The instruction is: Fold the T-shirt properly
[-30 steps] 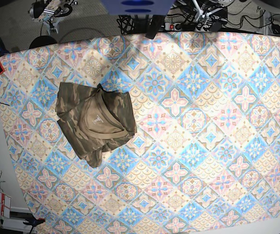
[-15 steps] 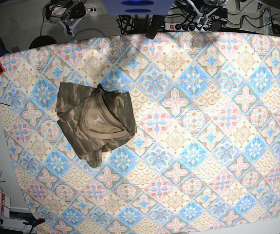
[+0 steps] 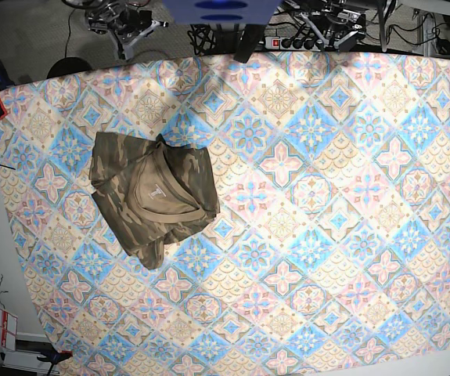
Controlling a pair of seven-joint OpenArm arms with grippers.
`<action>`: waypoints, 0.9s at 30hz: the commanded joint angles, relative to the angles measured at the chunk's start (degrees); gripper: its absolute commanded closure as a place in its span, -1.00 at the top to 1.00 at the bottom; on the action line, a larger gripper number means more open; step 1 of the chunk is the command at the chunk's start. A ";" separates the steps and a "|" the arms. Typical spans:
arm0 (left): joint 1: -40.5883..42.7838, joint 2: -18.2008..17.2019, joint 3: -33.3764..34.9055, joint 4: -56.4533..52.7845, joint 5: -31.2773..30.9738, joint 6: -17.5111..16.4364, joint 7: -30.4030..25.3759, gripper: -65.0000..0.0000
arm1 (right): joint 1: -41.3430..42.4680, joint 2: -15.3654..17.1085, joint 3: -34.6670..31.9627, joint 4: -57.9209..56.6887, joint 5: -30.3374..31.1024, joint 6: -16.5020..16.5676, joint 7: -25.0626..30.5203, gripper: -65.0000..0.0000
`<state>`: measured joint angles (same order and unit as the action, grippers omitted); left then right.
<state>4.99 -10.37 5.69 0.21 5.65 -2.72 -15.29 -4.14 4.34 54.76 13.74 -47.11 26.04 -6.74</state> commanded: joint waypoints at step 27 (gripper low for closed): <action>-3.37 1.27 3.49 -0.21 -0.16 6.81 0.21 -0.61 | 2.34 -4.82 -0.04 0.20 0.21 -7.19 2.39 -0.82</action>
<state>1.43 -8.97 9.26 -0.01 5.78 3.86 -14.59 -1.13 -0.80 54.76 13.82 -46.70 18.79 -4.23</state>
